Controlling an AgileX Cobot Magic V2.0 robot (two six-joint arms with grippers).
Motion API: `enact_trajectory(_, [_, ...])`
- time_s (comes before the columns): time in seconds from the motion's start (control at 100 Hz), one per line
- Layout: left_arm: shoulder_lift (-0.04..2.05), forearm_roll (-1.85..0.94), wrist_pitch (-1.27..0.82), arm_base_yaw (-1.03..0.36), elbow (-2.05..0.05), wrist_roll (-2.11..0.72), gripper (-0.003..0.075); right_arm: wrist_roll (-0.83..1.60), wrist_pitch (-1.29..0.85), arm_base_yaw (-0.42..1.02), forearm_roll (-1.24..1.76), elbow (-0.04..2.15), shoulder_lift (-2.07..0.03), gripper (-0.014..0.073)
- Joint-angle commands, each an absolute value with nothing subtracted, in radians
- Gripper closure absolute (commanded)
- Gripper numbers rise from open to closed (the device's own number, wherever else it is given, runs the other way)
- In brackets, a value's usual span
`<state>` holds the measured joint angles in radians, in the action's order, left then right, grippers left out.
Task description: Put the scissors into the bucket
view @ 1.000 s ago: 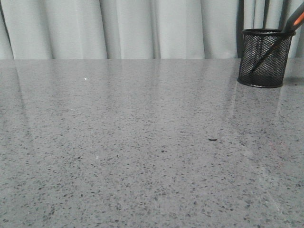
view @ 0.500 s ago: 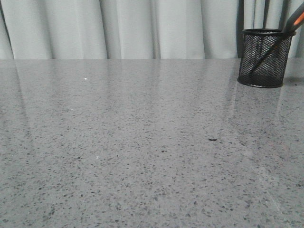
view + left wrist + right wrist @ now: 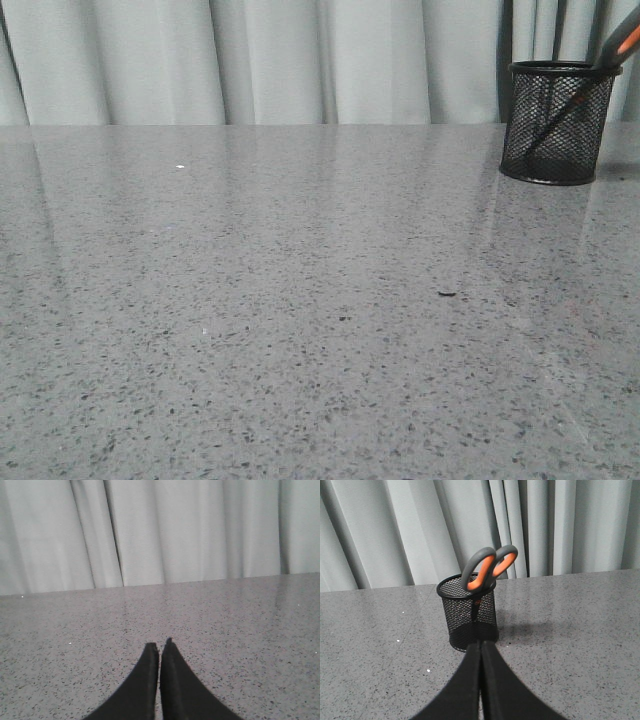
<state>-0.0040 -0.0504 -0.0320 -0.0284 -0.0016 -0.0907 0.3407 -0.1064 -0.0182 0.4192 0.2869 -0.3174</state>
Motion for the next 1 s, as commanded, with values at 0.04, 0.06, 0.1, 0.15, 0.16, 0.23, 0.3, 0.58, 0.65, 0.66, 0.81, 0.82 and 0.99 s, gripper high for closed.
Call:
enact_trajectory(0.04, [-0.030, -0.065, 0.038, -0.026, 0.017, -0.080, 0.0741, 0.347, -0.034, -0.023, 0.423, 0.312, -0.319, 0.0662])
enact_trajectory(0.06, [-0.030, -0.065, 0.038, -0.026, 0.017, -0.080, 0.0741, 0.347, -0.034, -0.023, 0.423, 0.312, -0.319, 0.0662])
enact_trajectory(0.1, [-0.030, -0.065, 0.040, -0.026, 0.017, -0.080, 0.0741, 0.347, -0.034, -0.023, 0.423, 0.312, -0.319, 0.0662])
enact_trajectory(0.15, [-0.030, -0.065, 0.041, -0.026, 0.017, -0.080, 0.0741, 0.347, -0.034, -0.023, 0.423, 0.312, -0.319, 0.0662])
enact_trajectory(0.16, [-0.030, -0.065, 0.041, -0.026, 0.017, -0.080, 0.0741, 0.347, -0.034, -0.023, 0.423, 0.312, -0.319, 0.0662])
enact_trajectory(0.23, [-0.030, -0.065, 0.041, -0.026, 0.017, -0.080, 0.0741, 0.347, -0.034, -0.023, 0.423, 0.312, -0.319, 0.0662])
enact_trajectory(0.3, [-0.030, -0.065, 0.041, -0.026, 0.017, -0.080, 0.0741, 0.347, -0.034, -0.023, 0.423, 0.312, -0.319, 0.0662])
enact_trajectory(0.58, [-0.030, -0.065, 0.041, -0.026, 0.017, -0.080, 0.0741, 0.347, -0.034, -0.023, 0.423, 0.312, -0.319, 0.0662])
enact_trajectory(0.65, [-0.030, -0.065, 0.041, -0.026, 0.017, -0.080, 0.0741, 0.347, -0.034, -0.023, 0.423, 0.312, -0.319, 0.0662])
enact_trajectory(0.66, [-0.030, -0.065, 0.041, -0.026, 0.017, -0.080, 0.0741, 0.347, -0.034, -0.023, 0.423, 0.312, -0.319, 0.0662])
enact_trajectory(0.81, [-0.030, -0.065, 0.041, -0.026, 0.017, -0.080, 0.0741, 0.347, -0.034, -0.023, 0.423, 0.312, -0.319, 0.0662])
enact_trajectory(0.82, [-0.030, -0.065, 0.041, -0.026, 0.017, -0.080, 0.0741, 0.347, -0.034, -0.023, 0.423, 0.312, -0.319, 0.0662])
enact_trajectory(0.99, [-0.030, -0.065, 0.041, -0.026, 0.017, -0.080, 0.0741, 0.347, -0.041, -0.023, 0.367, 0.312, -0.319, 0.0662])
